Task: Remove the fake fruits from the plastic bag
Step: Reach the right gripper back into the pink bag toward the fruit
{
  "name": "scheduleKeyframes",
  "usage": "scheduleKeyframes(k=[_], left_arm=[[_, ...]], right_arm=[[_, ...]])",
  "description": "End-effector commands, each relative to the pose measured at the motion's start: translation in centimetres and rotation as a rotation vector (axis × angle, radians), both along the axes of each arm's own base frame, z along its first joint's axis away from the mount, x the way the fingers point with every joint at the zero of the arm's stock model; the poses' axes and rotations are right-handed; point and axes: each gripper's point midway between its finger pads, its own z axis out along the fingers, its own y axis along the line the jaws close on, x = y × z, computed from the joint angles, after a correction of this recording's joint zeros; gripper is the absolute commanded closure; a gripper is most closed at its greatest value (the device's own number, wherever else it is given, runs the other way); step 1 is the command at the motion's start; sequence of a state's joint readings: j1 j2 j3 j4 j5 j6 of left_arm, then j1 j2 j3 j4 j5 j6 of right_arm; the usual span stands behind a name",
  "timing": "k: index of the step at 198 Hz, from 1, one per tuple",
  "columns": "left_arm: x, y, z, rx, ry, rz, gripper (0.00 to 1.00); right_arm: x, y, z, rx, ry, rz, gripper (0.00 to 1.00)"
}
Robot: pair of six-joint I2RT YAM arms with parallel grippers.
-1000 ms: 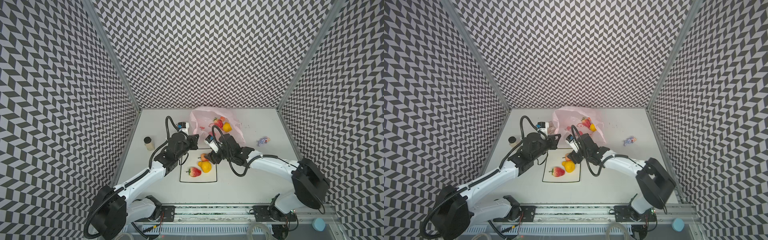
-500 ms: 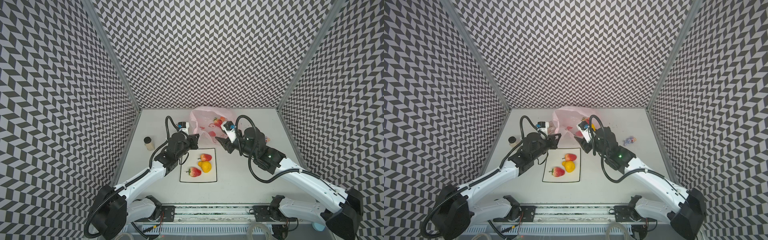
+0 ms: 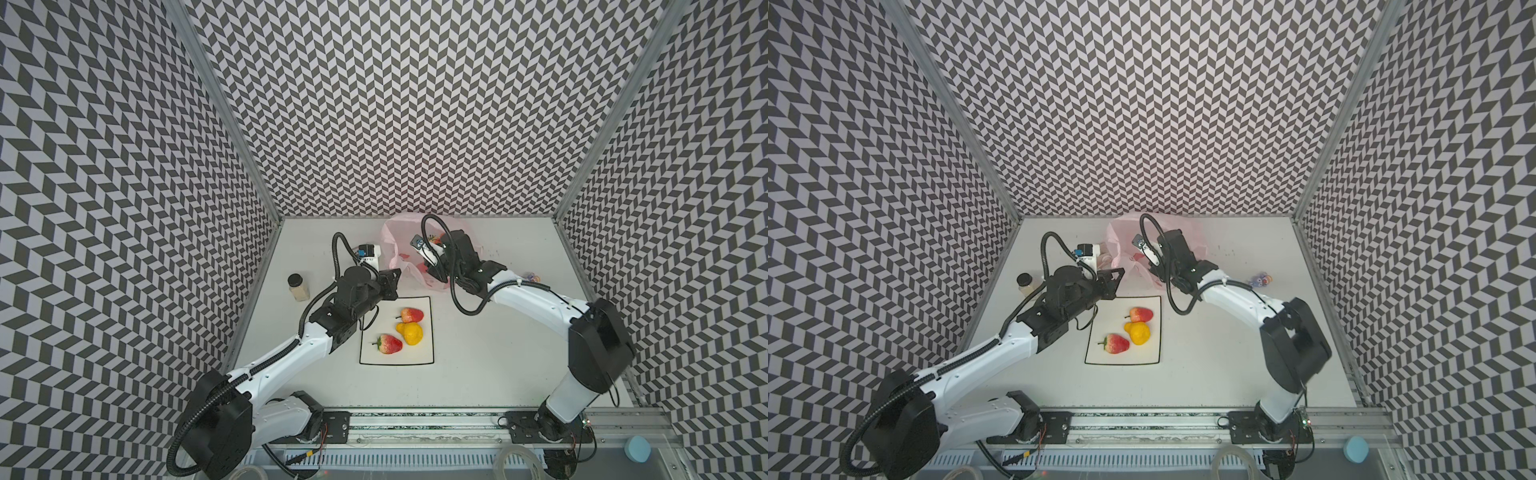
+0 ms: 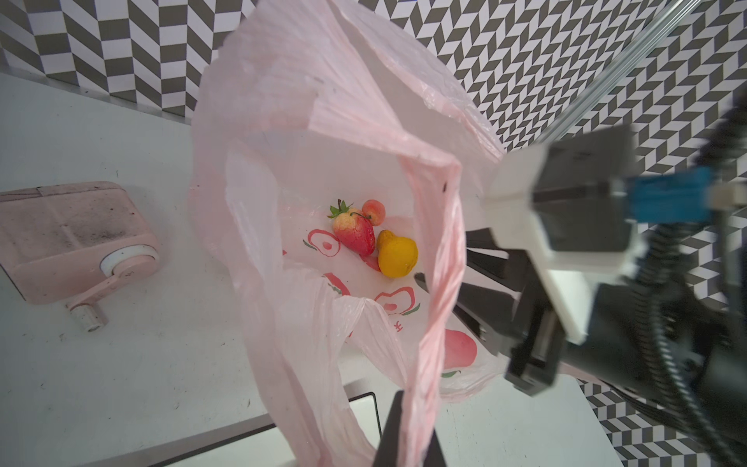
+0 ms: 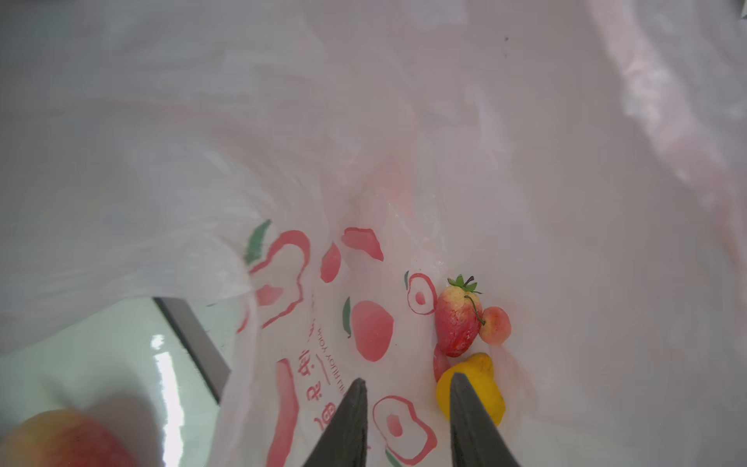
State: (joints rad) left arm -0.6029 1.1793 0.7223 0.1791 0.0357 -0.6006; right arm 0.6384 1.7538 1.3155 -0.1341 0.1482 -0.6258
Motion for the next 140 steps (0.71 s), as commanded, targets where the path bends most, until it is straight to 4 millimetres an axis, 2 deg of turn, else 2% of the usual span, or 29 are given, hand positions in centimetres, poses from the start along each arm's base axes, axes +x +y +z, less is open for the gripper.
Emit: scheduleKeyframes(k=[1, 23, 58, 103, 140], left_arm=[[-0.3, -0.3, 1.9, -0.035, -0.039, -0.012, 1.0], [-0.5, -0.4, 2.2, -0.037, -0.043, -0.016, 1.0], [-0.9, -0.6, 2.4, -0.029, -0.049, -0.03, 1.0], [-1.6, -0.6, 2.8, -0.022, -0.056, -0.047, 1.0], [-2.2, -0.7, 2.6, -0.018, -0.044, -0.068, 1.0]], right_arm=[[2.5, -0.1, -0.9, -0.113, -0.059, -0.008, 0.68], [4.3, -0.1, -3.2, -0.163, -0.057, -0.044, 0.68], [7.2, -1.1, -5.7, -0.198, -0.051, -0.156, 0.64], [9.5, -4.0, -9.3, -0.259, -0.024, -0.307, 0.42], [10.7, -6.6, -11.1, -0.254, 0.019, -0.382, 0.3]])
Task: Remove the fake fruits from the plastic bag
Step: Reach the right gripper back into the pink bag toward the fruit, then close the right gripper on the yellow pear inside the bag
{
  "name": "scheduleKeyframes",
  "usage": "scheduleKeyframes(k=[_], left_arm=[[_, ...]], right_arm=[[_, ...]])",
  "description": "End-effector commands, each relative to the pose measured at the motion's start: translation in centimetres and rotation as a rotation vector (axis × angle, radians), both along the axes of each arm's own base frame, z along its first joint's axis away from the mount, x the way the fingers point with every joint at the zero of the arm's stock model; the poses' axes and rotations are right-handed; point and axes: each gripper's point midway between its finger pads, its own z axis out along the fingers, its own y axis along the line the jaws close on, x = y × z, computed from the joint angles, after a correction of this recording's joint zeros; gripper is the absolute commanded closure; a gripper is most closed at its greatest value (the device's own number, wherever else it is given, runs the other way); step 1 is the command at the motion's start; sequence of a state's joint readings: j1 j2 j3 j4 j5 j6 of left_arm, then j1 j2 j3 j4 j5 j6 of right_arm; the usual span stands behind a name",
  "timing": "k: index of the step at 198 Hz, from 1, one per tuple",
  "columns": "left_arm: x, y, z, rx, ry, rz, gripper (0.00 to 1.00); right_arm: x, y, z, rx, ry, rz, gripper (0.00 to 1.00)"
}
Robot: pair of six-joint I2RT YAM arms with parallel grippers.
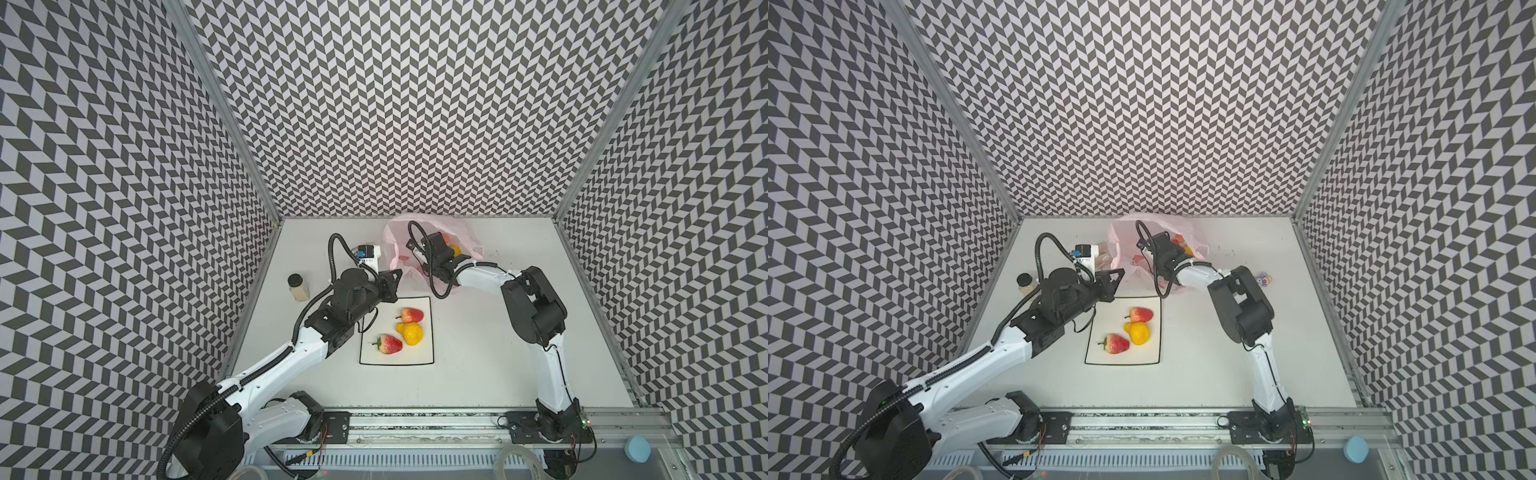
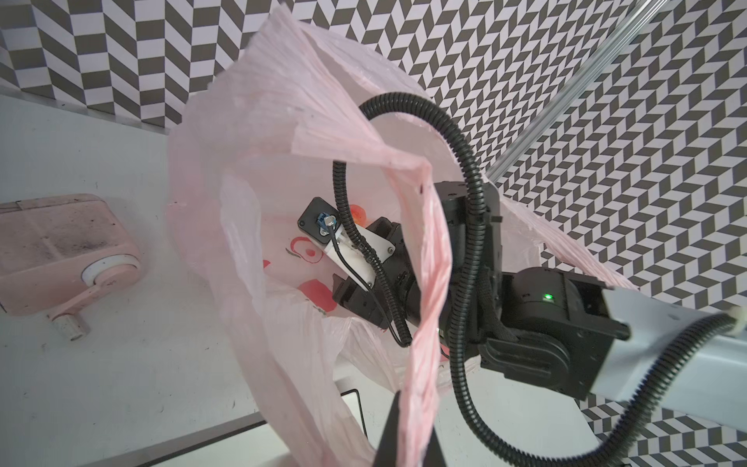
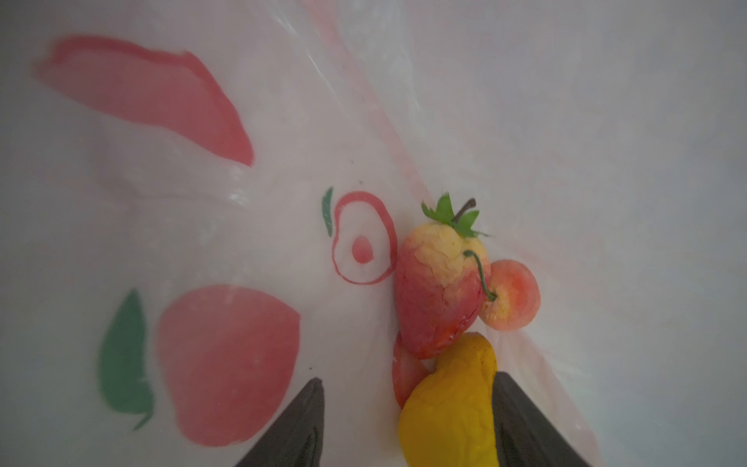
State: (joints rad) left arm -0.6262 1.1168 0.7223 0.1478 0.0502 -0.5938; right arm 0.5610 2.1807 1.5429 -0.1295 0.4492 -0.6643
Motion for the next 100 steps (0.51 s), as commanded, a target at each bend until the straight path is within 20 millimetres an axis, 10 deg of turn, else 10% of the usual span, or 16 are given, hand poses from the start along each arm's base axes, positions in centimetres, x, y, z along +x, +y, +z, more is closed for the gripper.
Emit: scheduleKeyframes(k=[1, 100], left_arm=[[-0.7, -0.3, 1.0, -0.001, -0.016, -0.029, 1.0], [-1.7, 0.1, 0.0, -0.014, 0.02, -0.026, 1.0]], right_arm=[[1.9, -1.5, 0.6, 0.032, -0.045, -0.088, 0.3], [3.6, -4.7, -5.0, 0.023, 0.05, -0.213, 0.32]])
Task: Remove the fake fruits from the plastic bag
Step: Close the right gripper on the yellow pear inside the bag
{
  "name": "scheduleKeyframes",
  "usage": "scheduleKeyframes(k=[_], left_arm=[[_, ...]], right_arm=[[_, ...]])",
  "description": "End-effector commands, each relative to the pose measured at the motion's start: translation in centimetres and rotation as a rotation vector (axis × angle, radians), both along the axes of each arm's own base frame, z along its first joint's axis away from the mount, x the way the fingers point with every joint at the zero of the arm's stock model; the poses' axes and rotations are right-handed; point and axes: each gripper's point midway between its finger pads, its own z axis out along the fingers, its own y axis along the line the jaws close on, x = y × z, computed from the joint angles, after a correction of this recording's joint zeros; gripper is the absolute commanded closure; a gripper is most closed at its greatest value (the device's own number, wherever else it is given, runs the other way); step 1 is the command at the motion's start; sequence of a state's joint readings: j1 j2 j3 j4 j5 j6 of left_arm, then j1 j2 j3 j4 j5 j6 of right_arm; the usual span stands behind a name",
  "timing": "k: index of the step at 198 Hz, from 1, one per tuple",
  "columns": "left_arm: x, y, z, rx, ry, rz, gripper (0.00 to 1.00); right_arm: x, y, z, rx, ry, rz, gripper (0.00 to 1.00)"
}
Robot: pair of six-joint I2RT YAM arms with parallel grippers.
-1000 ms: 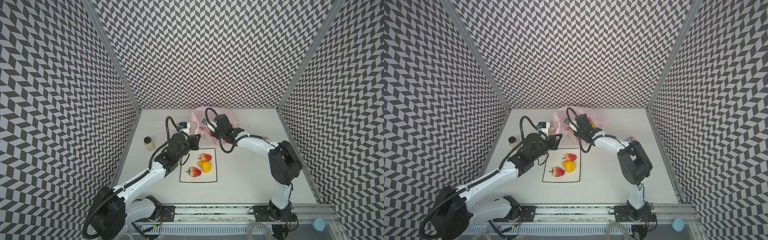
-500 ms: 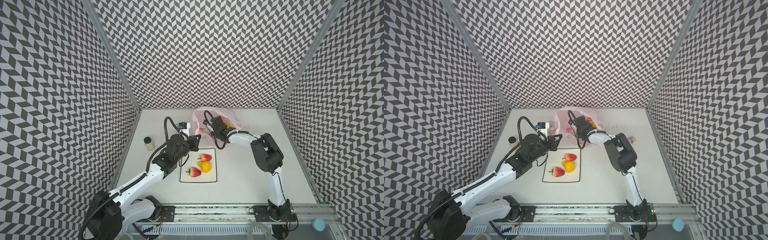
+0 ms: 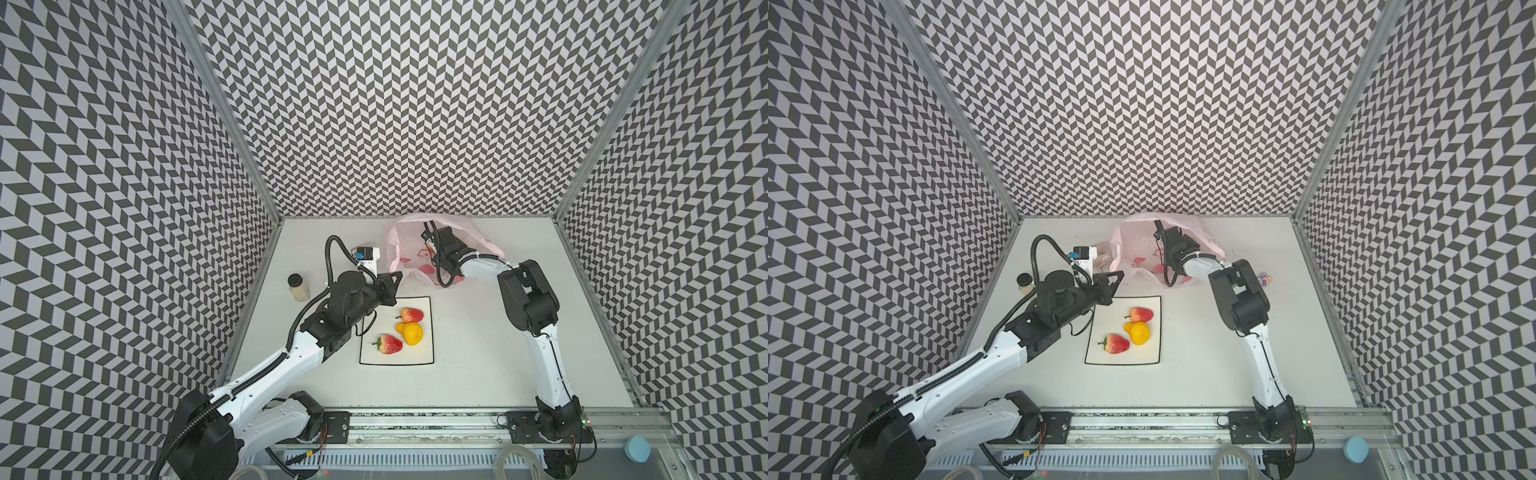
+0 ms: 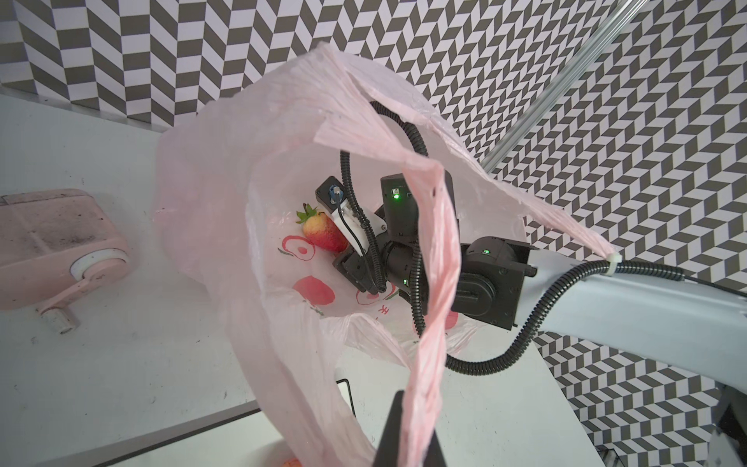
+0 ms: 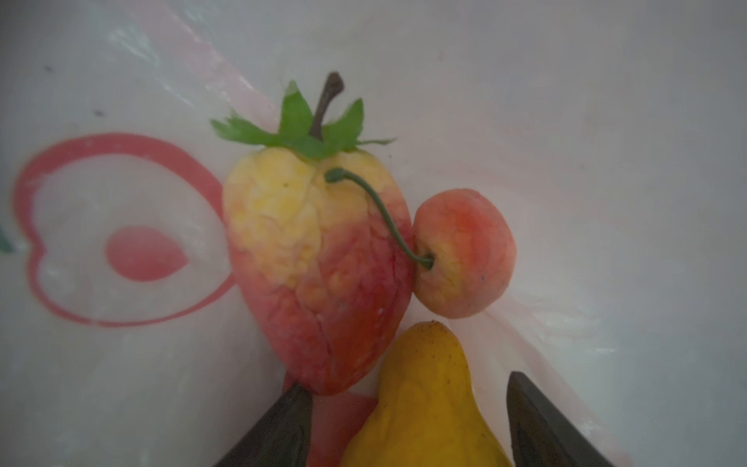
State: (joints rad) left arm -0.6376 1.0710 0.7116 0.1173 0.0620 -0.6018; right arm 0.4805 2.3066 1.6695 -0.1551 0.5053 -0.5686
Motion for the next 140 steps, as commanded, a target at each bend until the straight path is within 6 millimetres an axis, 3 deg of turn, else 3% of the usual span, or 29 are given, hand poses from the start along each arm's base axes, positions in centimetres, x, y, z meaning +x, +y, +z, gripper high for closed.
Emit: scheduleKeyframes(k=[1, 26, 73, 108, 140], left_arm=[[-0.5, 0.0, -0.4, -0.003, 0.016, -0.006, 1.0], [-0.4, -0.2, -0.4, -0.004, 0.018, -0.008, 1.0], [0.0, -0.5, -0.4, -0.004, 0.019, -0.008, 1.0], [0.3, -0.6, -0.4, -0.009, 0.015, -0.003, 1.0], [0.7, -0.7, -0.1, -0.019, 0.005, 0.007, 1.0]], right_arm=[[-0.2, -0.6, -2.8, 0.001, 0.056, -0.033, 0.32], [0.0, -0.4, -2.6, 0.014, 0.051, -0.03, 0.44], [-0.2, 0.4, 0.8, 0.063, -0.008, 0.002, 0.67], [-1.8, 2.2, 4.2, 0.134, -0.051, 0.068, 0.72], [-4.3, 4.7, 7.1, 0.254, -0.052, 0.178, 0.73]])
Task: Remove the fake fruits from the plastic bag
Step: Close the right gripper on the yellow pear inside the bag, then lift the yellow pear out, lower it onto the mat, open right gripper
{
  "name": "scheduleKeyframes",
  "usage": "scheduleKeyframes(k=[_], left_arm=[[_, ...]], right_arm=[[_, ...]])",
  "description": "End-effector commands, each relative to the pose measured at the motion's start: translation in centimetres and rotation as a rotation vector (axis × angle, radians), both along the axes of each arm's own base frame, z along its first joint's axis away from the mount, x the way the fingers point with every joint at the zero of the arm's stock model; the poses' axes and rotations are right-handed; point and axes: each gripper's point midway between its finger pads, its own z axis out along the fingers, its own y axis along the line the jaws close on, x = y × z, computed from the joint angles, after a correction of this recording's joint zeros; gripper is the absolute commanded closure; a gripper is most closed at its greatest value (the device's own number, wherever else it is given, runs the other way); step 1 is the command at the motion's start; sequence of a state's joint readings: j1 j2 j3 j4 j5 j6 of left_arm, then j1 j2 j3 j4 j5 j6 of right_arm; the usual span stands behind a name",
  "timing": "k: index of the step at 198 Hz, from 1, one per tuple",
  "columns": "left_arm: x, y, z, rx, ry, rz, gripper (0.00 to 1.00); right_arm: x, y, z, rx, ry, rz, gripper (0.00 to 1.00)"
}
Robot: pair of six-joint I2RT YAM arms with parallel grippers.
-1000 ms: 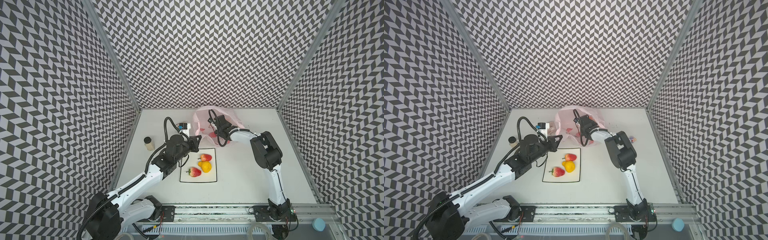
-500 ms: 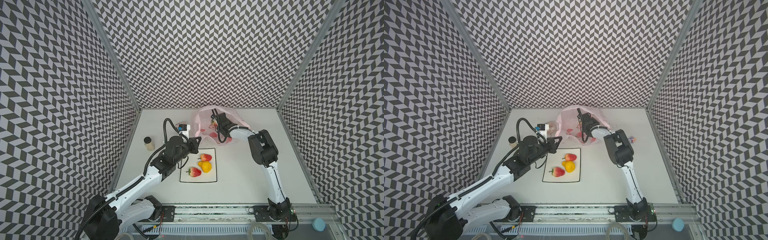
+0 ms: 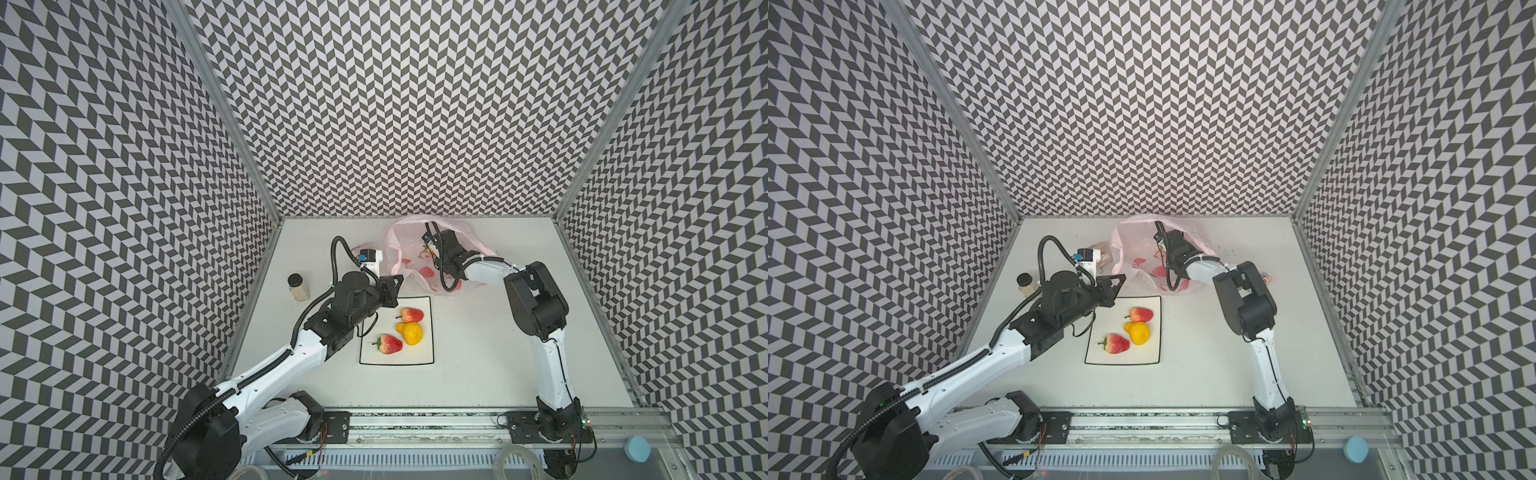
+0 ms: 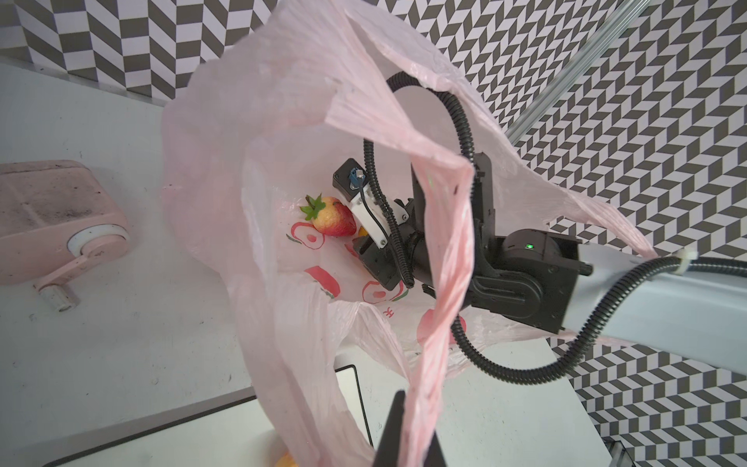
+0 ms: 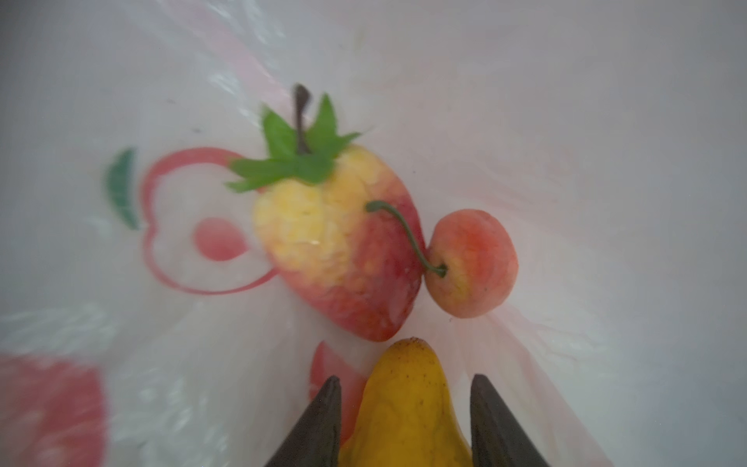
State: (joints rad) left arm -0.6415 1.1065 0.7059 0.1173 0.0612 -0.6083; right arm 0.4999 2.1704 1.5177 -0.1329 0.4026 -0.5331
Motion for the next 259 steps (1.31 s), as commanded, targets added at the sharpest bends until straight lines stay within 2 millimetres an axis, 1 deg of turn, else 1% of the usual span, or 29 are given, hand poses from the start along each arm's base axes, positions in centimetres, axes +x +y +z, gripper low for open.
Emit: scheduleKeyframes(k=[1, 35, 79, 93, 117, 120, 137, 164, 189, 203, 219, 238, 250, 259], left_arm=[[0.5, -0.4, 1.5, -0.039, -0.032, 0.008, 1.0], [1.0, -0.8, 1.7, -0.041, -0.043, 0.008, 1.0], [1.7, -1.2, 2.1, -0.047, -0.056, 0.009, 1.0], [1.8, -1.4, 2.0, -0.049, -0.056, 0.008, 1.0], [2.1, -1.5, 2.0, -0.059, -0.053, 0.014, 1.0], [2.1, -1.5, 1.9, -0.06, -0.051, 0.014, 1.0], [2.2, -1.6, 1.8, -0.063, -0.047, 0.017, 1.0], [2.4, -1.7, 1.8, -0.072, -0.042, 0.02, 1.0], [2.5, -1.7, 1.6, -0.073, -0.037, 0.023, 1.0], [2.6, -1.7, 1.7, -0.073, -0.039, 0.024, 1.0], [2.7, -1.5, 1.6, -0.066, -0.04, 0.029, 1.0], [3.2, -0.9, 1.5, -0.059, -0.038, 0.047, 1.0], [3.6, -0.5, 1.5, -0.056, -0.04, 0.056, 1.0], [3.9, -0.1, 1.4, -0.053, -0.042, 0.063, 1.0]], right_arm=[[-1.2, 3.4, 5.7, 0.169, -0.075, 0.108, 0.73], [-5.1, 5.7, 8.1, 0.283, -0.056, 0.256, 0.74], [-9.7, 7.1, 11.4, 0.413, -0.052, 0.416, 0.75], [-11.0, 7.2, 12.3, 0.45, -0.055, 0.448, 0.75], [-13.0, 7.0, 13.2, 0.497, -0.043, 0.477, 0.75], [-13.2, 7.0, 13.1, 0.501, -0.035, 0.48, 0.75], [-14.6, 6.9, 14.0, 0.54, -0.028, 0.492, 0.75], [-16.7, 6.8, 14.6, 0.585, 0.009, 0.506, 0.75], [-18.7, 6.6, 14.8, 0.606, 0.033, 0.513, 0.75], [-19.9, 6.9, 15.3, 0.621, 0.041, 0.532, 0.75], [-21.8, 7.9, 15.8, 0.647, 0.054, 0.58, 0.75], [-24.5, 9.7, 16.5, 0.687, 0.062, 0.657, 0.75], [-26.3, 11.0, 16.5, 0.712, 0.075, 0.703, 0.75], [-27.6, 12.1, 16.1, 0.727, 0.093, 0.733, 0.75]])
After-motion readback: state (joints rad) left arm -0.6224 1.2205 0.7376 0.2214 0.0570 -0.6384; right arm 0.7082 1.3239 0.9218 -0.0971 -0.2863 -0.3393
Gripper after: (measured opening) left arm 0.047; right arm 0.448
